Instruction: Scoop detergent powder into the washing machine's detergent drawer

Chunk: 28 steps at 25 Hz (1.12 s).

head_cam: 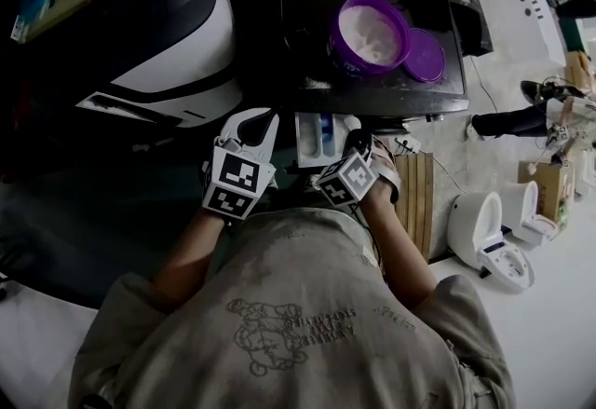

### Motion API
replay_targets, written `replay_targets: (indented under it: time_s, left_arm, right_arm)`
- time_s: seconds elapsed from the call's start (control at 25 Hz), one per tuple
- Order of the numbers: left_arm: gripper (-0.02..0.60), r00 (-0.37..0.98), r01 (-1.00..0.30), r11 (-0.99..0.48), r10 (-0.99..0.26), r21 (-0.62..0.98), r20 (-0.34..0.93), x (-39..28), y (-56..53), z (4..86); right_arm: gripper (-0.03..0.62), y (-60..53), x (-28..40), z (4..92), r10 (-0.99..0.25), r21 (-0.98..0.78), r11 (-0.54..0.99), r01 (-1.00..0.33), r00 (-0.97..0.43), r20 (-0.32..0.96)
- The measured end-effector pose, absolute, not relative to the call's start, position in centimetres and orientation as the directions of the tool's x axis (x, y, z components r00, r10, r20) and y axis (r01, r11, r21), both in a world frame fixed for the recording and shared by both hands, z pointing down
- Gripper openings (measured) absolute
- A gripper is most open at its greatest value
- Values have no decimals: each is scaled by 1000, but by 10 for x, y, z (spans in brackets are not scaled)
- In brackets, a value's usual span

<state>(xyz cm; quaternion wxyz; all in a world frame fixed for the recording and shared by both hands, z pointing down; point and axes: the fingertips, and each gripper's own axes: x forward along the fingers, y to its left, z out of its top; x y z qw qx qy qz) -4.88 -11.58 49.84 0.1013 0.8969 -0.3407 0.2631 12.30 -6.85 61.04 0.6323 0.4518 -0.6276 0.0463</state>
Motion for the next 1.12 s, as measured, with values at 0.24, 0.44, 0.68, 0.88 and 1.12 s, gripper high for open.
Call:
replay_targets:
  time_s: [0.24,0.44,0.68,0.88,1.12]
  left_arm:
    - [0,632,-671,-741,-561,16,534,-60,-114,502]
    - [0,644,-668,-744,-556,32,525,-63,-111,506]
    - [0,652,-671,-740,-559,46,512,-67,-112,513]
    - [0,659,-675,-735,-563,63,500,-67,-114,516]
    - [0,658,-679,-731,-564,69,499,-68,-115,519]
  right_arm:
    - [35,-67,118,615,-494,525,606,-597,234,837]
    - [35,-69,120,612,-489,551,613,-566,276,827]
    - [35,-73,122,605,-499,580,624,-524,304,811]
    - [35,-75,126,599,-497,592,633,-499,324,805]
    - [35,-74,123,599,-481,580,648,-493,325,814]
